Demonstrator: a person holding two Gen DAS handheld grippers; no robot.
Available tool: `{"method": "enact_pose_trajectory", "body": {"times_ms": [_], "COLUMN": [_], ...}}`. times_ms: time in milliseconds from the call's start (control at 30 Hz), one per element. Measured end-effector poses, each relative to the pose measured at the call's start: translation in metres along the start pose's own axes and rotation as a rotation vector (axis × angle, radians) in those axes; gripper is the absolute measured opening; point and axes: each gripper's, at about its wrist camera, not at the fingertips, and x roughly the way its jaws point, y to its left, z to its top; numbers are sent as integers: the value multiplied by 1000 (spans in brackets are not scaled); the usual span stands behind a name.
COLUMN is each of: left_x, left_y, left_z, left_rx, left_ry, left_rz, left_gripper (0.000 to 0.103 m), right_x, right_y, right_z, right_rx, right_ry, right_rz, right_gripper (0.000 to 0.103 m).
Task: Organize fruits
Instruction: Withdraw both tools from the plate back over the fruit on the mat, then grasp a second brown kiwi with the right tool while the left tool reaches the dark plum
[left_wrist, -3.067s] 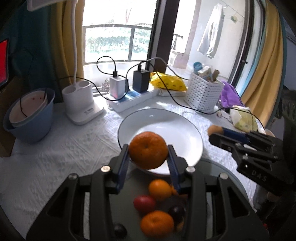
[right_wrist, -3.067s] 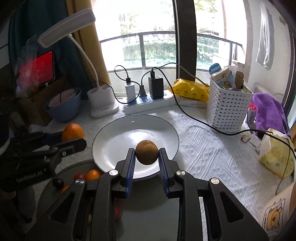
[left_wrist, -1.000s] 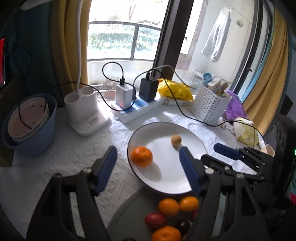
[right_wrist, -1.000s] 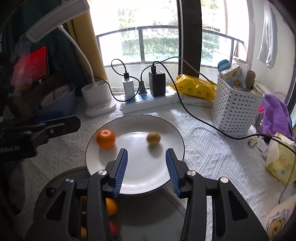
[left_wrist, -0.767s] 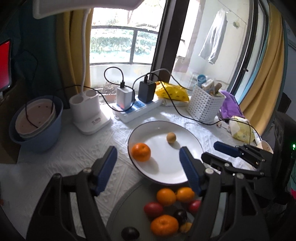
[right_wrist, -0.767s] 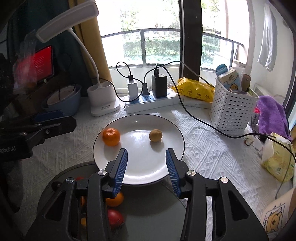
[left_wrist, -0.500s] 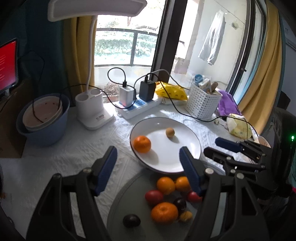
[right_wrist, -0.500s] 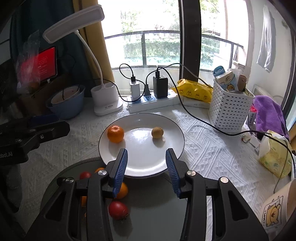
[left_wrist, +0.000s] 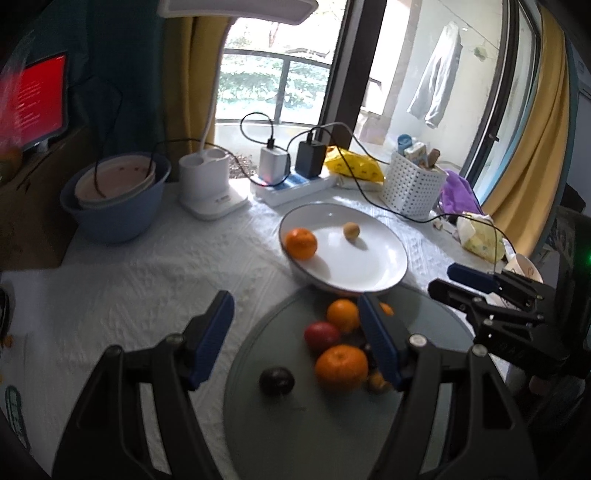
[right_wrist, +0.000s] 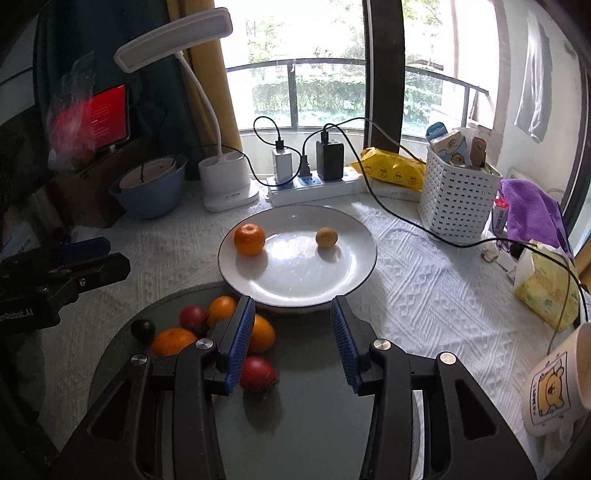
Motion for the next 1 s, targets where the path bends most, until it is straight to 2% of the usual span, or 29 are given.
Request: {"method": "enact_pose_trajectory", "body": {"times_ms": [400, 1000], "left_x": [-9, -1], "left_y": [9, 20], "left_z": [-43, -75], "left_rx": [-38, -78], "left_ry": [27, 85], "left_rz": [1, 20], "left_gripper": [71, 71], "right_x": [0, 21], "right_y": [25, 59], "right_z": [-29, -54], "right_rx": [-30, -95], "right_ry": [52, 148], "right_rz": [35, 111], "right_gripper": [45, 45]}}
